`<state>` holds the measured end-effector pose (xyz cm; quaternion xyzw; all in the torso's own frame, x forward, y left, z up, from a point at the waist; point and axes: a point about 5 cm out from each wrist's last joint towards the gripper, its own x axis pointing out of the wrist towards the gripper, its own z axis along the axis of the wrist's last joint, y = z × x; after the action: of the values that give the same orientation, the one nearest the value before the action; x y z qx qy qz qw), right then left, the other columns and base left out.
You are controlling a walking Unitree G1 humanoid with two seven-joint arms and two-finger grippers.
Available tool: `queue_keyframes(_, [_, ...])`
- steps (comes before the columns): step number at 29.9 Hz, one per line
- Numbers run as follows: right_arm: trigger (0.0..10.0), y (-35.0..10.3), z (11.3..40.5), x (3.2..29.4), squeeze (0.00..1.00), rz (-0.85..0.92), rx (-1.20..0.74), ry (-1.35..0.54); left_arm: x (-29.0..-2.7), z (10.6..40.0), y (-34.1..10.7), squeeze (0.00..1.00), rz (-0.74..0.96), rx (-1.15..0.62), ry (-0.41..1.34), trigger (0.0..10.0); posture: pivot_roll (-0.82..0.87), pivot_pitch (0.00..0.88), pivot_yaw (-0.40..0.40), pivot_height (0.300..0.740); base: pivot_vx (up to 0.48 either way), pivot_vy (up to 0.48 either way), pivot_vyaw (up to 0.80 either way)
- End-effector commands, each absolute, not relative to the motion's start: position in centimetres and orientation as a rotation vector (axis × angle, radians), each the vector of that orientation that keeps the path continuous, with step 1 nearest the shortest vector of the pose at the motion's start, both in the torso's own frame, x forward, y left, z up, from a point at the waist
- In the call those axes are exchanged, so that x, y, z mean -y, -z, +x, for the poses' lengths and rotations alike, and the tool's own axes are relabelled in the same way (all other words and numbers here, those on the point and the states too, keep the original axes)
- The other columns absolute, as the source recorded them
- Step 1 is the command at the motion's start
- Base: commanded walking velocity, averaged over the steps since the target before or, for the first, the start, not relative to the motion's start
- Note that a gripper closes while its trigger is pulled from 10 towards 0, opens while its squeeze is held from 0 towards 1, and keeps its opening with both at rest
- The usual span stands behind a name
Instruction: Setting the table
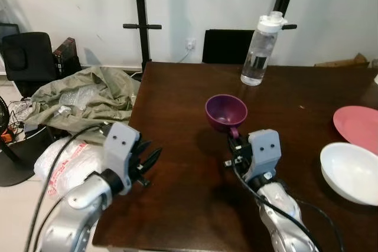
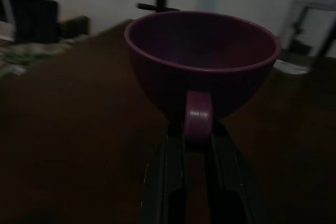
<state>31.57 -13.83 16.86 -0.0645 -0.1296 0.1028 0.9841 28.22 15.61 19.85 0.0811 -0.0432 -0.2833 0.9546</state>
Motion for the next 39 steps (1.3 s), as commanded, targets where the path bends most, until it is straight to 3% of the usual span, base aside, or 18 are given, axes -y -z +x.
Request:
queue_keyframes(1, [10.0,-17.1,32.0,14.9,0.0,-0.16,0.277,-0.151,-16.0,27.7,-20.9,0.0,0.172,0.1,0.614,10.0,0.17,0.202,0.089,0.74,0.0,0.0,0.0])
queue_keyframes(13, [10.0,-18.3,34.2,18.6,0.0,-0.197,0.294,-0.035,-16.9,26.0,-24.5,0.0,0.19,0.11,0.691,10.0,0.24,0.304,0.137,0.74,0.0,0.0,0.0])
queue_keyframes(29, [10.0,-19.7,35.5,20.4,0.02,-0.152,0.354,0.024,-16.4,24.9,-24.9,0.0,0.18,0.059,0.737,10.0,0.26,0.315,0.148,0.74,0.0,0.0,0.0])
queue_keyframes(30, [10.0,-19.6,35.5,20.3,1.0,-0.154,0.354,0.022,-16.4,24.9,-24.9,0.0,0.179,0.054,0.737,10.0,0.26,0.315,0.145,0.74,0.0,0.0,0.0])
queue_keyframes(37, [10.0,-19.7,35.6,20.4,1.0,-0.154,0.37,0.022,-16.2,24.9,-24.8,0.0,0.173,0.045,0.734,10.0,0.25,0.311,0.143,0.74,0.0,0.0,0.0])
queue_keyframes(38, [10.0,-19.8,35.6,20.5,0.51,-0.153,0.373,0.024,-16.2,24.9,-24.7,0.0,0.172,0.044,0.734,10.0,0.25,0.308,0.141,0.74,0.0,0.0,0.0])
queue_keyframes(39, [10.0,-19.8,35.6,20.5,0.51,-0.153,0.373,0.024,-16.2,24.9,-24.7,0.0,0.172,0.044,0.734,10.0,0.25,0.308,0.141,0.74,0.0,0.0,0.0])
